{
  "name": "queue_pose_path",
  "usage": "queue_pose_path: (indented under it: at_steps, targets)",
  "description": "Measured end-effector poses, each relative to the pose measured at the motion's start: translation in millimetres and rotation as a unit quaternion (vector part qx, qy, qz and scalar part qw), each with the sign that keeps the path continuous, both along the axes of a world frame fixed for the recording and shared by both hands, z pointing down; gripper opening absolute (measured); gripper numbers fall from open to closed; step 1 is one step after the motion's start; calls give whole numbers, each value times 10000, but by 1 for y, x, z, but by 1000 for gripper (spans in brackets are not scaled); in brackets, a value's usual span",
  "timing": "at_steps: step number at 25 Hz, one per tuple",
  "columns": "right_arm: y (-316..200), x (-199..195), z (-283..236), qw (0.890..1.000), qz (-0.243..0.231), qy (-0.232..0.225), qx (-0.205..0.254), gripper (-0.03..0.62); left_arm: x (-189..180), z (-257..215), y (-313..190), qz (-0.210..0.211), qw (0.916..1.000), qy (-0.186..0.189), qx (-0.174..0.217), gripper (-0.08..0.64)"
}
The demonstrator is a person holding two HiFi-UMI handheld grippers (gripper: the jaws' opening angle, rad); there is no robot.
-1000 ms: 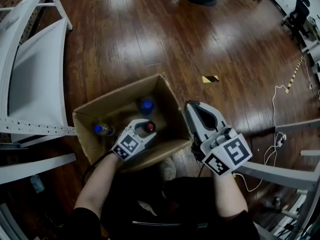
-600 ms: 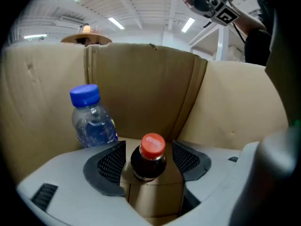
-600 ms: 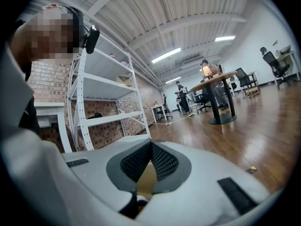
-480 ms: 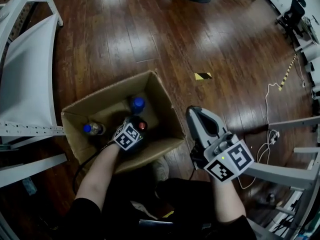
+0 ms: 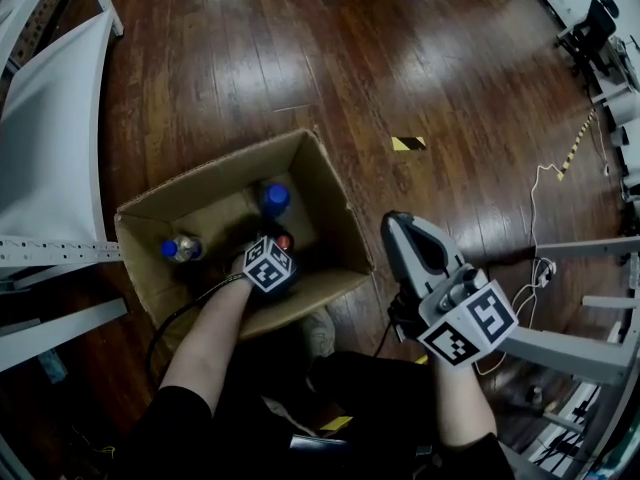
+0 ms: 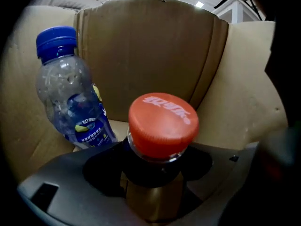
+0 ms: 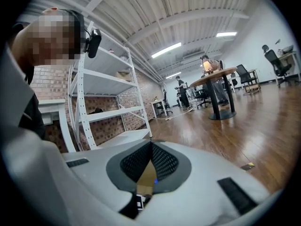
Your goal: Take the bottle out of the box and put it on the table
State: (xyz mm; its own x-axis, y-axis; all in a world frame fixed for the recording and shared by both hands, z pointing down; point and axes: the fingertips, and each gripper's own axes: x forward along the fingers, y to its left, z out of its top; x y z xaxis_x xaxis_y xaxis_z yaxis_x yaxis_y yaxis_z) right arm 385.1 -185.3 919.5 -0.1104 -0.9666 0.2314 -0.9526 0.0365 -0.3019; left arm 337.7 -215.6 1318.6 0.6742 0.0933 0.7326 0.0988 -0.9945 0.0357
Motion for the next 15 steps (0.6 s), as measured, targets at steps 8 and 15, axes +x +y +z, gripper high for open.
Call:
queue_pose_path:
  at_steps: [8,15]
  targets:
    - [-1,-4,0,9999,-89,-68,39,5,-5,-7,5,133,9999,-28,79,310]
    - [-15,-9,-4,9996,-227,20,188,5,-8,-52,-3,157,9996,201,72,308]
